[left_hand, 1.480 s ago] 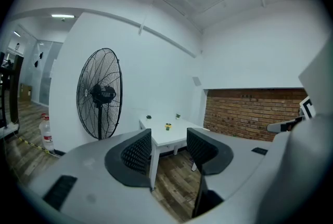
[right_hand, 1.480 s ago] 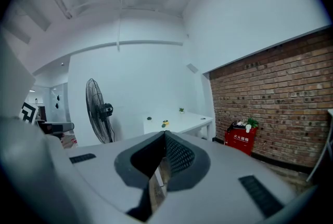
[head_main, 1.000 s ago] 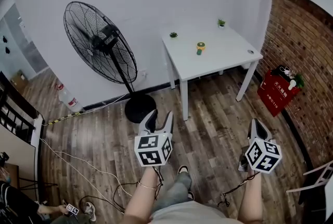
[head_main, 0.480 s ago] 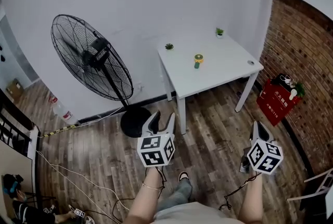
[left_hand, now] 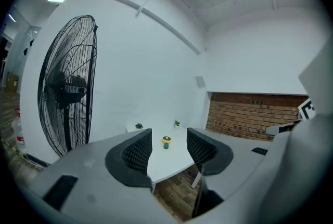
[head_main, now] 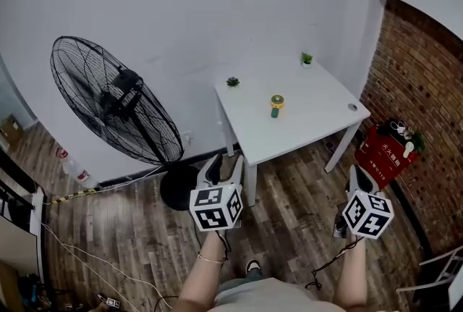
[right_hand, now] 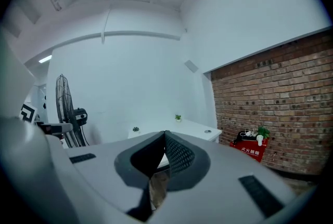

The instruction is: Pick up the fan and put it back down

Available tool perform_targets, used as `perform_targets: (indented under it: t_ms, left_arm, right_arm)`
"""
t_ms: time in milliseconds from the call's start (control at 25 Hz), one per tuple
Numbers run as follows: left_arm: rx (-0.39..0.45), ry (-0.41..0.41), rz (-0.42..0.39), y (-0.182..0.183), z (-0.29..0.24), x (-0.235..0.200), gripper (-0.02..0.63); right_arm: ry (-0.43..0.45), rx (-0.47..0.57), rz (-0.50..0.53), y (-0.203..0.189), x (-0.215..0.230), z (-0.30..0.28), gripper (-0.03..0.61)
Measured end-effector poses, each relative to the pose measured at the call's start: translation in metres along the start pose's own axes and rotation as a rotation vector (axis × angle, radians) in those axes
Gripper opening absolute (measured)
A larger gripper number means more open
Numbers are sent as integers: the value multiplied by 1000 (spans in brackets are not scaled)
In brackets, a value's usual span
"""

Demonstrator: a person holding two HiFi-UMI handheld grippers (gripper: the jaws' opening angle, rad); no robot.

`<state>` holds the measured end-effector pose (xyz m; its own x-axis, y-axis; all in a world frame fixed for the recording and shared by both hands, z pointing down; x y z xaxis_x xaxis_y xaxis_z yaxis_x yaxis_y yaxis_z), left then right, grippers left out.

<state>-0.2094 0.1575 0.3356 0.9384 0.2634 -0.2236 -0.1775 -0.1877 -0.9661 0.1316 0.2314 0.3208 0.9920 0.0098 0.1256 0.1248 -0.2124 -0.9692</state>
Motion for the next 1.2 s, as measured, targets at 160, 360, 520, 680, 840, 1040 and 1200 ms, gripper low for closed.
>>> perform_targets:
  t_ms: [160, 360, 520, 680, 840, 1040, 1200]
  left_arm:
    - [1, -14, 10, 7, -35, -14, 207]
    - [-35, -34, 4, -1, -62, -22, 207]
    - [-76, -34, 17, -15, -77, -31, 207]
    - [-101, -28, 24, -25, -90, -35, 207]
    - [-101, -26, 13, -25, -110, -34, 207]
    - [-103, -16, -3, -22, -144, -33, 207]
    - [-95, 1, -5, -13, -178, -29, 207]
  right_arm:
    - [-15, 4, 13, 13, -7, -31, 0]
    - [-49, -21, -1, 8, -6, -50, 0]
    - [-66, -67, -10, -5, -5, -66, 0]
    - [-57, -89, -4, -11, -8, -81, 0]
    - [-40, -84, 10, -11, -8, -102, 0]
    - [-30, -73, 43, -6, -1, -138, 0]
    - [-5, -64, 32, 5, 11, -178, 0]
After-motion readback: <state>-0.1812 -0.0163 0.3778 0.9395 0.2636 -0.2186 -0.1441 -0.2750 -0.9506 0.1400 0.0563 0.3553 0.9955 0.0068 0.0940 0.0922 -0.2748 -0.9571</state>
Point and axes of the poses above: the fingertips, and each gripper's own axes: z backward along the fingers, x to its right, y out of its top, the point moved 4 cm from there along z, backward along the fingers, and after that the axes turned 4 degrees about y, right-handed, at the moved point
